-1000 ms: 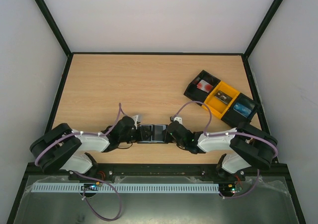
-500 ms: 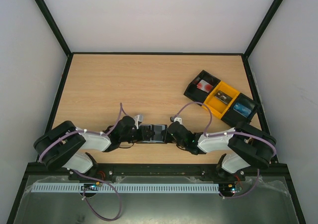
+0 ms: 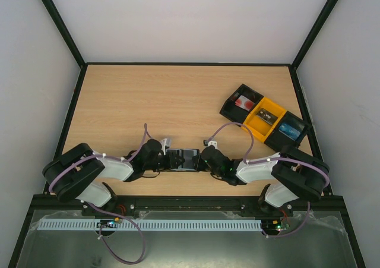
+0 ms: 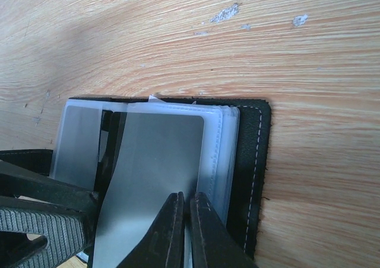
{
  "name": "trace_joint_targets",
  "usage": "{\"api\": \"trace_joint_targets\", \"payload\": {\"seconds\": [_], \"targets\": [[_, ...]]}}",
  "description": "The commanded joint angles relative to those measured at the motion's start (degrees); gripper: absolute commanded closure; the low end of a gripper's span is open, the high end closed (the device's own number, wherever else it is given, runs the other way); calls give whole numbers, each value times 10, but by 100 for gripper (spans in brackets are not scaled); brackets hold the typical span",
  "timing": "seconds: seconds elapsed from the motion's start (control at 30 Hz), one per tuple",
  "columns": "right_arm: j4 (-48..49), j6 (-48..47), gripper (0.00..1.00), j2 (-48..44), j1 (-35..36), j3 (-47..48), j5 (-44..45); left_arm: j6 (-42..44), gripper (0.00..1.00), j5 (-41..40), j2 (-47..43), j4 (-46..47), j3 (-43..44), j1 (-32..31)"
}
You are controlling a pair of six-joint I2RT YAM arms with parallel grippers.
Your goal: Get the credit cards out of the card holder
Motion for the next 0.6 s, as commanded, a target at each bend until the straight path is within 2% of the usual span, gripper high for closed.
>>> {"api": "trace_joint_targets", "payload": {"seconds": [0.0,0.17,0.37,0.5,0.57], "targets": [[-45,4,94,19,-1,-17,-7,11,69,-17,-7,-9,0,0],[-42,5,94,20,-1,-19,-6,9,71,-11,2,0,0,0],[-41,6,94,22,-1,-19,-8,-2,82,11,11,26,2,1],[-41,6,94,22,-1,-21,-7,-3,95,19,6,35,-1,1],[-41,6,94,22,-1,-22,-6,-3,97,20,5,34,-3,1]]}}
